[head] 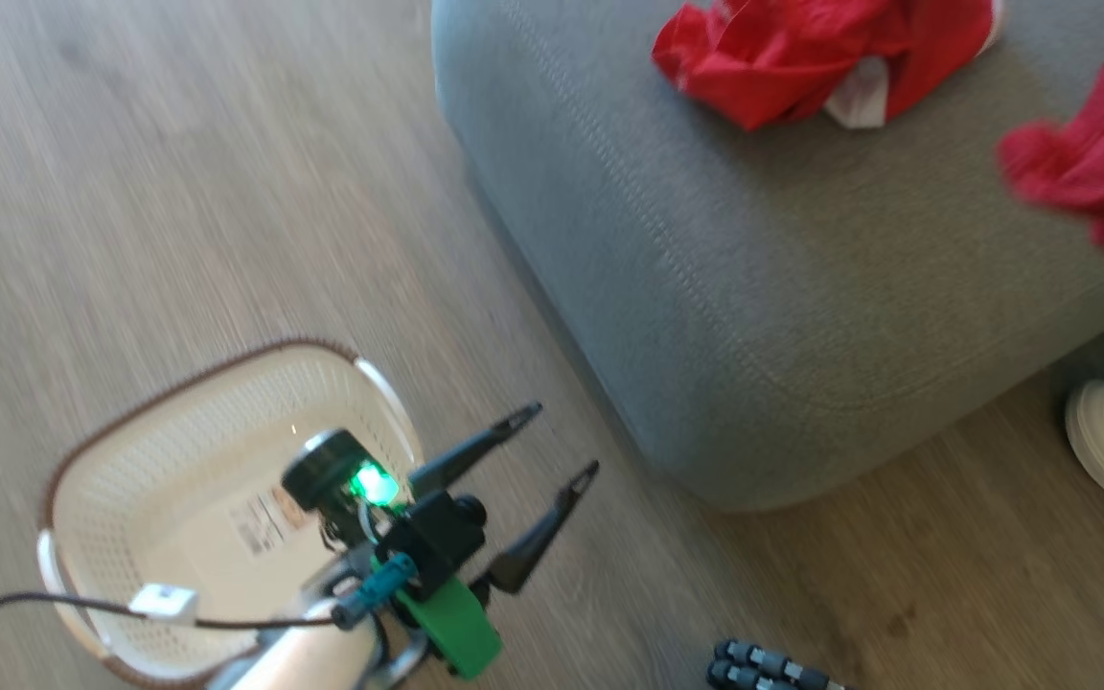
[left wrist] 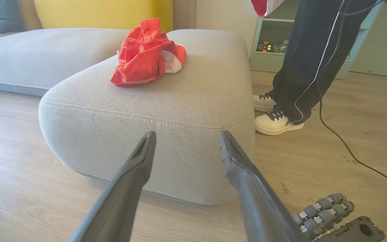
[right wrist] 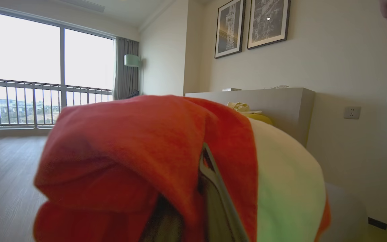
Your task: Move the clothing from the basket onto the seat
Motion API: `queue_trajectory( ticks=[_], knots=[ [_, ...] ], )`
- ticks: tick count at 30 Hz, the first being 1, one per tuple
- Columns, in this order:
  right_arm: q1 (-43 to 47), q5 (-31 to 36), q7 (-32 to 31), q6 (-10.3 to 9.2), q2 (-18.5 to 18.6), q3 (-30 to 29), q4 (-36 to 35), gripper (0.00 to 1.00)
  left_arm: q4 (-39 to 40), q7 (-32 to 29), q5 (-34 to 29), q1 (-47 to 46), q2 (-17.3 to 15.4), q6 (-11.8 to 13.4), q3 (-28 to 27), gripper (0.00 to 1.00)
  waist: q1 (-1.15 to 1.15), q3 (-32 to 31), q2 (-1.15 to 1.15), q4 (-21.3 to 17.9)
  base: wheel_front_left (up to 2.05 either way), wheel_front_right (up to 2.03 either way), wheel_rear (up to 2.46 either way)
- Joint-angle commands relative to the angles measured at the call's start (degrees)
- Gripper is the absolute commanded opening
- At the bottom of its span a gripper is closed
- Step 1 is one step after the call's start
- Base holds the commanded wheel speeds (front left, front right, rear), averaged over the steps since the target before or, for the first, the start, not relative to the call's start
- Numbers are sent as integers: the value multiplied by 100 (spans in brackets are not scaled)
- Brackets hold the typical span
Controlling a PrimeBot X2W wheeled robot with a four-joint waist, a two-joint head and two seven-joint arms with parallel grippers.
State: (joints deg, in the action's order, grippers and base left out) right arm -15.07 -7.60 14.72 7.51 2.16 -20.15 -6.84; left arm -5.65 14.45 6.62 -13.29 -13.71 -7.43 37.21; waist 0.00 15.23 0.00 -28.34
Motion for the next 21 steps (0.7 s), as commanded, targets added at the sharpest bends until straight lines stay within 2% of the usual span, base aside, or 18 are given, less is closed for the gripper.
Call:
queue_trajectory(
  ticks=[1, 6, 7, 8, 15, 17, 19, 21],
  knots=[
    [-385, -88, 28, -2, 72, -120, -169, 0, 234, 55, -46, -287, -144, -6, -135, 100, 0, 532, 0, 162, 0, 0, 0],
    [-1259, -216, 28, -2, 72, -643, -22, 0, 387, 55, -72, -676, -685, -6, 96, 100, 0, 1348, 0, 159, 0, 0, 0],
    [-1610, -115, 28, -2, 72, -688, 83, 0, 430, 55, -89, -776, -917, -6, 105, 100, 0, 1609, 0, 104, 0, 0, 0],
    [-1610, -115, 28, -2, 72, -688, 83, 0, 430, 55, -89, -776, -917, -6, 105, 100, 0, 1609, 0, 104, 0, 0, 0],
    [-3053, -68, 28, -2, 72, -916, 577, 0, 573, 55, -201, -968, -1505, -6, 80, 100, 0, 2264, 0, -43, 0, 0, 0],
    [-3400, -14, 28, -2, 75, -978, 750, 0, 581, 55, -198, -1008, -1597, -6, 34, 100, 0, 2387, 0, -34, 0, 0, 0],
    [-3821, -400, 28, -2, 74, -1187, 1123, 0, 555, 55, -231, -1038, -1668, -6, -1, 100, 0, 2507, 0, -8, 0, 0, 0],
    [-4109, -304, 28, -2, 178, -1184, 1359, 0, 576, 55, -248, -1052, -1716, -6, -33, 100, 0, 2637, 0, 12, 0, 0, 0]
  ],
)
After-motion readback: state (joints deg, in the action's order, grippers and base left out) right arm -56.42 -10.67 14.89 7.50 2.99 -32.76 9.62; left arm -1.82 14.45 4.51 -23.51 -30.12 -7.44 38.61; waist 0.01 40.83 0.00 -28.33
